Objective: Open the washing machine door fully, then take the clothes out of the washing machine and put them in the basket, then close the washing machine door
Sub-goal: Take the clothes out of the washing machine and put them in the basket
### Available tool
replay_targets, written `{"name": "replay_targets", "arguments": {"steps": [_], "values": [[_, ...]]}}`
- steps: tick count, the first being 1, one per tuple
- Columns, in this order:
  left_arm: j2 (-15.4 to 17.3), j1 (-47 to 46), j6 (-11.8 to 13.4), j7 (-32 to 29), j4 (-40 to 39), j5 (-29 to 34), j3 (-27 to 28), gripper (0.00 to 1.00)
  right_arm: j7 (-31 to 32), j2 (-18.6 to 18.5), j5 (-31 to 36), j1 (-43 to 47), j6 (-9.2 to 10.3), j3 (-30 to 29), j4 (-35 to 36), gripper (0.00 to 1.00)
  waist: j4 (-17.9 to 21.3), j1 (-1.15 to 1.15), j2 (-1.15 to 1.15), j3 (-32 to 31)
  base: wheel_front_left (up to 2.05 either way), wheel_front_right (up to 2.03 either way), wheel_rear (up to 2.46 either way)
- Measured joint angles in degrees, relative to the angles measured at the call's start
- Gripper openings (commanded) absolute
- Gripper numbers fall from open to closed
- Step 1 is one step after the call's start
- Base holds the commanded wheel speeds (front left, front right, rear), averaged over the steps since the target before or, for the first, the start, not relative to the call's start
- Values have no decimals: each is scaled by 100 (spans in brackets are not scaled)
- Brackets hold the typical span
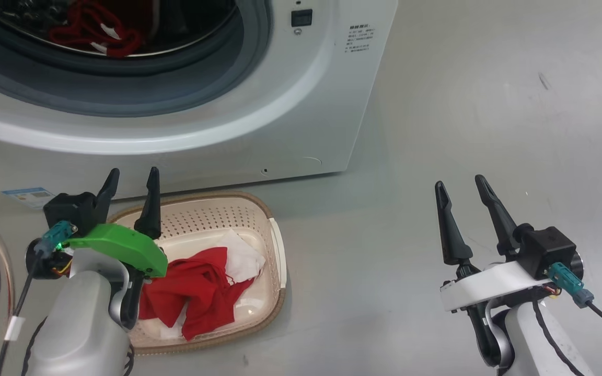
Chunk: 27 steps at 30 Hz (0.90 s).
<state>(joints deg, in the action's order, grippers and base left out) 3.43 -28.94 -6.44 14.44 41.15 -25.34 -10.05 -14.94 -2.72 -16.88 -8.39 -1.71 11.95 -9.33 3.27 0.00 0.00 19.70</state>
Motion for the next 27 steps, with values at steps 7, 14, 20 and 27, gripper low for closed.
{"name": "replay_targets", "arguments": {"steps": [7, 14, 20, 27], "values": [[18, 482, 1, 0, -833, 243, 166, 100, 0, 3, 67, 211, -25, -27, -20, 100, -158, 0, 0, -489, 0, 0, 0], [15, 1050, 27, 0, -1594, 450, 196, 100, 0, 5, 144, 444, -23, -131, 22, 100, -315, 0, 0, -906, 0, 0, 0], [9, 1535, 119, 0, -2097, 580, 220, 100, 0, 12, 145, 612, 25, -188, 120, 100, -406, 0, 0, -1104, 0, 0, 0], [-13, 2058, 196, 1, -2540, 631, 212, 100, 0, 16, 145, 801, 74, -218, 137, 100, -461, 0, 0, -1255, 0, 0, 0]]}}
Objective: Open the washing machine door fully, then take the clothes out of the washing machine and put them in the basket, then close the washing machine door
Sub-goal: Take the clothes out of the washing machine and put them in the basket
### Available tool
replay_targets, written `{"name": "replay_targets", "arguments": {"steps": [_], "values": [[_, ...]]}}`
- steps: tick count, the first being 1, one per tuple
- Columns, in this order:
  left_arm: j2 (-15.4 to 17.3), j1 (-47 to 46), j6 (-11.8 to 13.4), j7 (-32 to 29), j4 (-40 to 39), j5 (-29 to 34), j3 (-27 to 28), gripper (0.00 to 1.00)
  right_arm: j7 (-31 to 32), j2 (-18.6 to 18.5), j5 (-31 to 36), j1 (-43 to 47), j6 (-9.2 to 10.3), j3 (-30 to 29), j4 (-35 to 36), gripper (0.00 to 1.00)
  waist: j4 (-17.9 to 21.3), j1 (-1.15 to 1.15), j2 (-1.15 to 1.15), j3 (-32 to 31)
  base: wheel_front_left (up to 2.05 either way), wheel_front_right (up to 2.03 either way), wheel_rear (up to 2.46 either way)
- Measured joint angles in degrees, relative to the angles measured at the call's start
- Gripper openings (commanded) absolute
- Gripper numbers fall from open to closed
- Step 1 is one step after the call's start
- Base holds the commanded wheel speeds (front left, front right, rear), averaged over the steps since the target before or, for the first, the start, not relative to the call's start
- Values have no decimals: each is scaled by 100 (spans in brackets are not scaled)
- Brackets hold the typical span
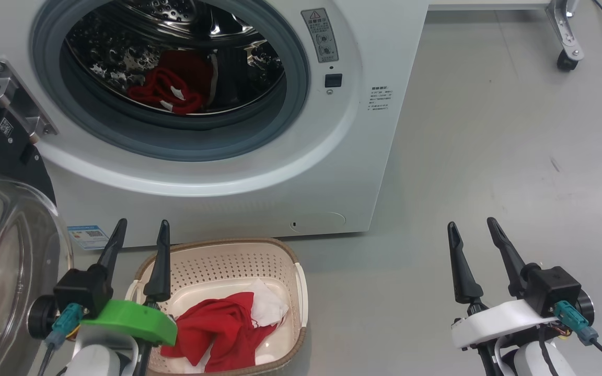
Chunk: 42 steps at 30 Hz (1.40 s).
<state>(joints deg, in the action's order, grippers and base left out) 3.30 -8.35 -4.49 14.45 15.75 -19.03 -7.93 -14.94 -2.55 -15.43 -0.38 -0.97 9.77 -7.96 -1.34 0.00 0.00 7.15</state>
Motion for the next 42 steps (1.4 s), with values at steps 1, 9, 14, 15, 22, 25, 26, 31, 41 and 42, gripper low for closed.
{"name": "replay_targets", "arguments": {"steps": [1, 9, 14, 15, 22, 25, 26, 31, 41, 42], "values": [[-1, 74, 1, 0, -47, 1, -1, 100, 0, 0, 0, 29, 10, 0, 4, 100, -1, 0, 0, -22, 0, 0, 0], [-15, 592, 62, -1, -271, 7, -98, 100, 0, 2, 0, 238, 57, 8, 43, 100, 19, 0, 0, -174, 0, 0, 0], [-24, 804, 74, 0, -474, 7, -156, 100, 0, 4, 1, 345, 66, -5, 89, 100, 17, 0, 0, -239, 0, 0, 0], [-24, 850, 76, -1, -508, 7, -156, 100, 0, 5, 1, 349, 68, -4, 91, 100, 17, 0, 0, -252, 0, 0, 0], [-24, 1096, 176, -1, -682, 15, -164, 100, 0, 5, 2, 421, 70, 14, 138, 100, 18, 0, 0, -281, 0, 0, 0], [-24, 1131, 209, -1, -748, 46, -168, 100, 0, 5, 2, 447, 71, 25, 140, 100, 21, 0, 0, -294, 0, 0, 0], [-24, 1150, 224, -1, -759, 48, -174, 100, 0, 5, 2, 447, 71, 30, 140, 100, 23, 0, 0, -298, 0, 0, 0], [-24, 1251, 246, -1, -827, 51, -213, 100, 0, 7, 2, 450, 113, 40, 141, 100, 33, 0, 0, -327, 0, 0, 0], [-24, 1415, 304, -1, -897, 82, -277, 100, 0, 9, 2, 525, 114, 57, 141, 100, 52, 0, 0, -389, 0, 0, 0], [-24, 1429, 312, -1, -902, 91, -281, 100, 0, 9, 2, 542, 114, 63, 140, 100, 54, 0, 0, -390, 0, 0, 0]]}}
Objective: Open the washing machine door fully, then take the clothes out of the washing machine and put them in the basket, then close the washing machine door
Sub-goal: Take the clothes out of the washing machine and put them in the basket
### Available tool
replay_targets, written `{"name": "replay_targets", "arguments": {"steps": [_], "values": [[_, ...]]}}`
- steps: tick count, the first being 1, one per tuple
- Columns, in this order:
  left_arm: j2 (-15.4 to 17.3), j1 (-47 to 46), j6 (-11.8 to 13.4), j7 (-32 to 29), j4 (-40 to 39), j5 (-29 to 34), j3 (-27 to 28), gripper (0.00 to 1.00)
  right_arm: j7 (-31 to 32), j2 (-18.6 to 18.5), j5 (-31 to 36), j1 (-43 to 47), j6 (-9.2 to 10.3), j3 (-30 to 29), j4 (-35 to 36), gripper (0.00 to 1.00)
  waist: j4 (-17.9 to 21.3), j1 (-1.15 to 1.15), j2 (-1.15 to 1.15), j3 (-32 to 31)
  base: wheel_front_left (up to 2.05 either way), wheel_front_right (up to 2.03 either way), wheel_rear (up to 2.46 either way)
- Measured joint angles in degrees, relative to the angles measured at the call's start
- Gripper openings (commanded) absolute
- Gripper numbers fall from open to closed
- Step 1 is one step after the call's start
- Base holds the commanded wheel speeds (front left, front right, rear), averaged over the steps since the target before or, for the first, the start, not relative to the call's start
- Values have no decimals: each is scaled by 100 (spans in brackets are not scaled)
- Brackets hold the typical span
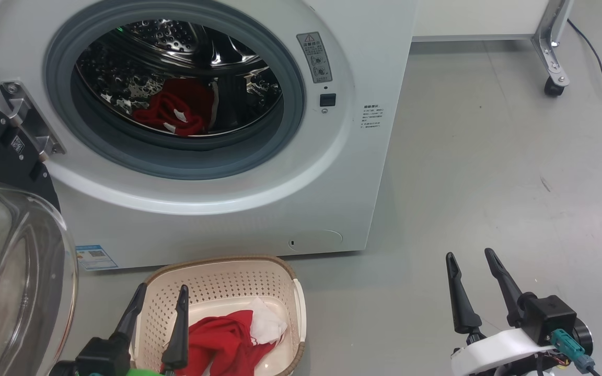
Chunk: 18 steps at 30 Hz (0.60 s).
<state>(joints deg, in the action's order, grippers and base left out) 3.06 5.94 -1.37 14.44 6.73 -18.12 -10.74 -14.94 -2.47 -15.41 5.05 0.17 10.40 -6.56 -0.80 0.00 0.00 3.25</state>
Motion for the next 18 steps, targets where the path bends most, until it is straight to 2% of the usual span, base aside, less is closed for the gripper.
{"name": "replay_targets", "arguments": {"steps": [8, 13, 18], "values": [[0, 16, 70, -13, -22, 1, 9, 100, 0, 1, 0, 14, 0, 27, 1, 100, 12, 0, 0, 19, 0, 0, 0], [0, 18, 207, -76, -2, 7, 25, 100, 0, 3, 0, 15, -2, 124, 1, 100, 45, 0, 0, 33, 0, 0, 0], [0, -9, 211, -190, 20, 7, -35, 100, 0, 4, 0, 10, -3, 187, 54, 100, 104, 0, 0, 140, 0, 0, 0]]}}
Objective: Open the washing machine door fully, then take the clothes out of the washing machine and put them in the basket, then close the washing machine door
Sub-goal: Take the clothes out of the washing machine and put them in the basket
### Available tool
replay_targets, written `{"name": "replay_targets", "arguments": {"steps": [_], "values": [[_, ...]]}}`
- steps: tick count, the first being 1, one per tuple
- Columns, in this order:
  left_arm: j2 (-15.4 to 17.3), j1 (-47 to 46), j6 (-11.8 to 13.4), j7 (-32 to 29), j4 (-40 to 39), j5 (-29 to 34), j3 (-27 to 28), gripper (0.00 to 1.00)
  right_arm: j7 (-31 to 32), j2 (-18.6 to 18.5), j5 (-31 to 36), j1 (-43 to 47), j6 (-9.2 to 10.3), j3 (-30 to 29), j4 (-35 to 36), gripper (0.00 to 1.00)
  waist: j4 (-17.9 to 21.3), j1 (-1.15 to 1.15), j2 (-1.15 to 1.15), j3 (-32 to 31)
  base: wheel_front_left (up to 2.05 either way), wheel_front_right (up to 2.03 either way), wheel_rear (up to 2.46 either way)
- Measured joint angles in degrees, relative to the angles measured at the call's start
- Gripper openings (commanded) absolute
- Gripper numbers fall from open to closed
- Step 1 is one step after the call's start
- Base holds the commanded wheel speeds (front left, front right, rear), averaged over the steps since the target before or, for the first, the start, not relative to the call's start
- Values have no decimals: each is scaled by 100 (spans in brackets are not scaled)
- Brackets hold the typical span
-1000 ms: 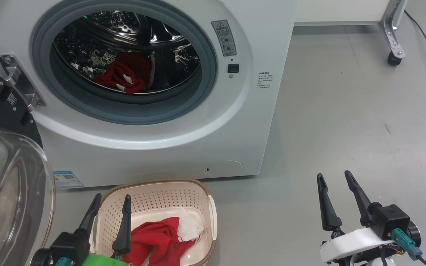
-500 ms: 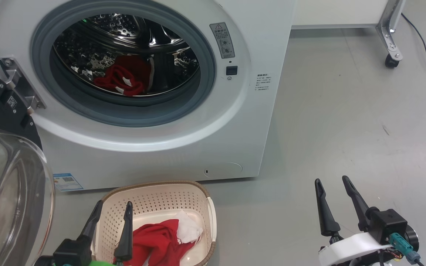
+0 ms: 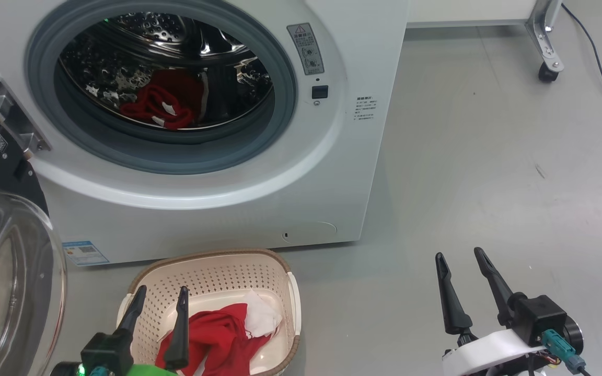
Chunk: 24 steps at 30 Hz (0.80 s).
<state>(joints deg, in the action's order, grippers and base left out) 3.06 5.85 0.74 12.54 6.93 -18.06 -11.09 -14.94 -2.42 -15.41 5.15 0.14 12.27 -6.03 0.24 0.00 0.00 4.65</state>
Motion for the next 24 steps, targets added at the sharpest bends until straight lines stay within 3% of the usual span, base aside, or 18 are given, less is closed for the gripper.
{"name": "replay_targets", "arguments": {"steps": [11, 19, 24], "values": [[-18, -785, -82, -566, 407, -75, -175, 100, 0, -2, -8, -184, -3, 180, 136, 100, 209, 0, 0, 499, 0, 0, 0], [-11, -1973, -164, -1112, 739, -236, -32, 100, 0, -5, -26, -577, 2, 240, 383, 100, 466, 0, 0, 1097, 0, 0, 0], [223, -2704, -229, -1555, 940, -230, 16, 100, 0, -9, -158, -792, 14, 297, 486, 100, 622, 0, 0, 1481, 0, 0, 0]]}}
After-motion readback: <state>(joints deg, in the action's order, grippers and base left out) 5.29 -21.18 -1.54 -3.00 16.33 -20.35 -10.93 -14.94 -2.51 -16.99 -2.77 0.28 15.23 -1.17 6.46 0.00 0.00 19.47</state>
